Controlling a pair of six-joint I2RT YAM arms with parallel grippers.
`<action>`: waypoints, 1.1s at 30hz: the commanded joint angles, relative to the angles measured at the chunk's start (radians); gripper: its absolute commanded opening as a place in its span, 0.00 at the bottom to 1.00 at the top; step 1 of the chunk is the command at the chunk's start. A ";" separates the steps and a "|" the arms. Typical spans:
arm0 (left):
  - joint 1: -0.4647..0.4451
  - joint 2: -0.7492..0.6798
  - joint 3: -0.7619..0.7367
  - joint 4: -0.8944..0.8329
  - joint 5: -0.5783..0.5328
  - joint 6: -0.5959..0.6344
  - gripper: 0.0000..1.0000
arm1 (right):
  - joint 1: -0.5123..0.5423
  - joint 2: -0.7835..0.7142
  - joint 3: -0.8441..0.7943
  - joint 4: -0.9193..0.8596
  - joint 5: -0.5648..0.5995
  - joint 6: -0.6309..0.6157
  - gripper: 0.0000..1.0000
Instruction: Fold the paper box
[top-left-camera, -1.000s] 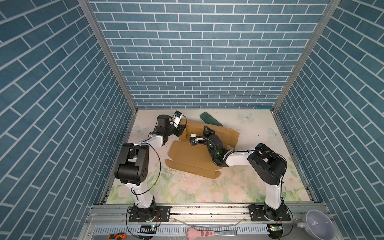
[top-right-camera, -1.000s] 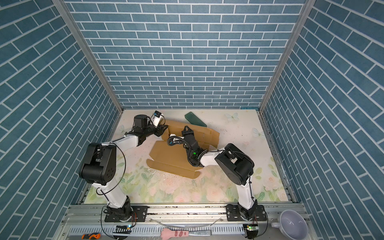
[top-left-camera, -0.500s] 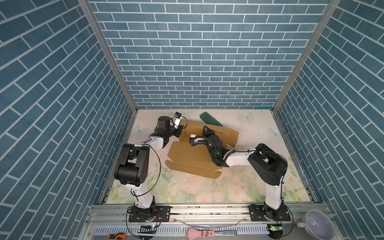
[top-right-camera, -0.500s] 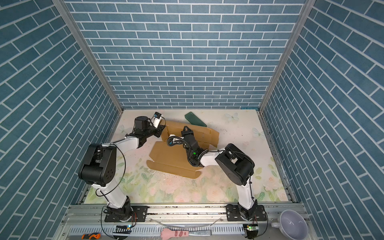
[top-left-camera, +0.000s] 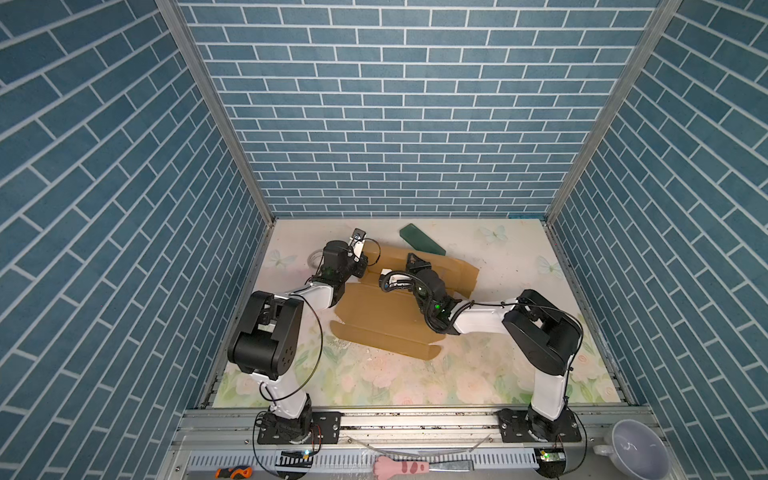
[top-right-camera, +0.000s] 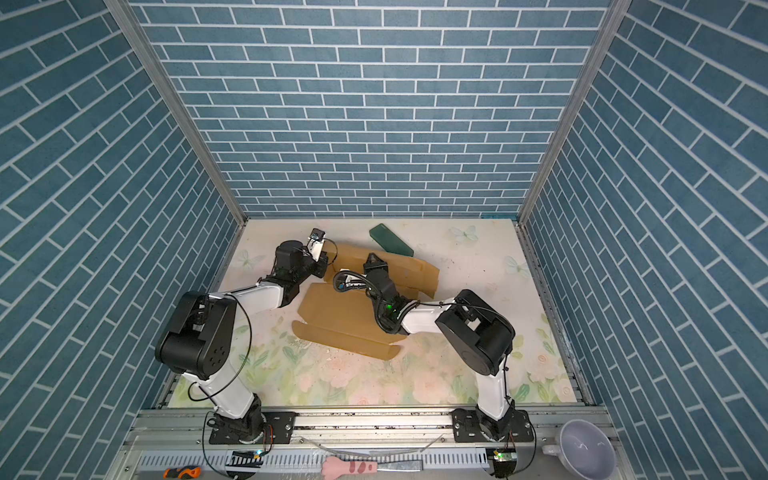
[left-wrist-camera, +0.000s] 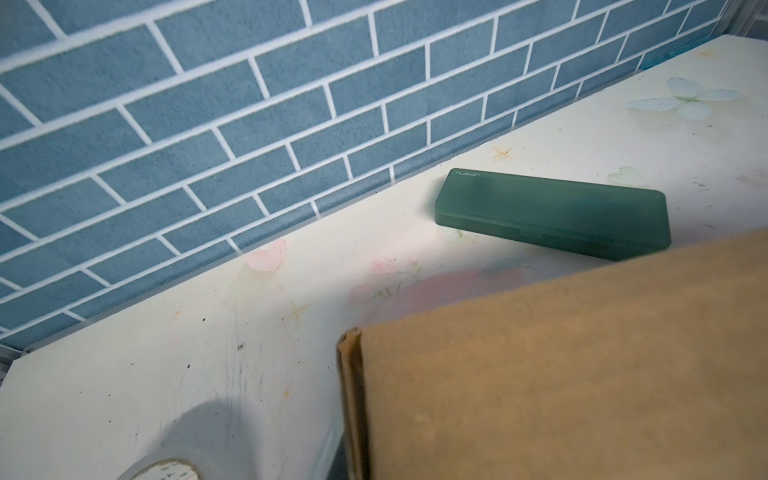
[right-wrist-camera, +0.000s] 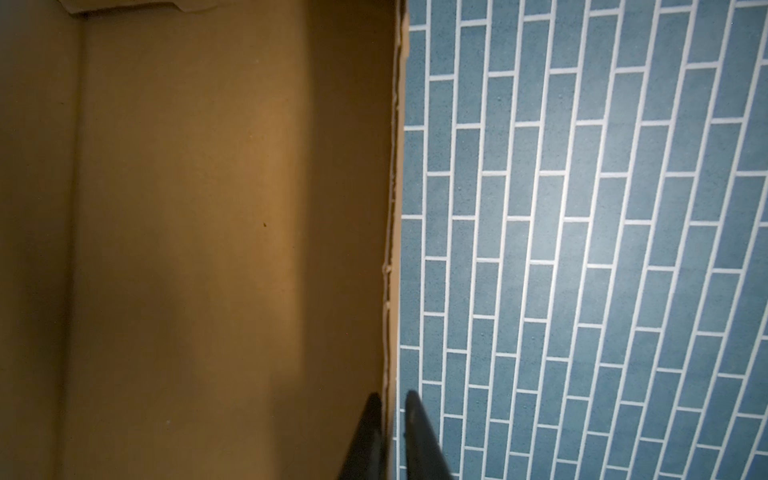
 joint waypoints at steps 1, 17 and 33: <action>-0.019 -0.022 -0.022 0.062 0.012 0.024 0.00 | 0.005 -0.100 -0.013 -0.182 -0.053 0.207 0.25; -0.053 -0.092 -0.152 0.199 -0.011 0.034 0.00 | -0.168 -0.454 0.179 -1.048 -0.814 1.119 0.47; -0.053 -0.086 -0.112 0.118 0.088 0.047 0.01 | -0.358 -0.112 0.616 -1.368 -1.175 1.627 0.57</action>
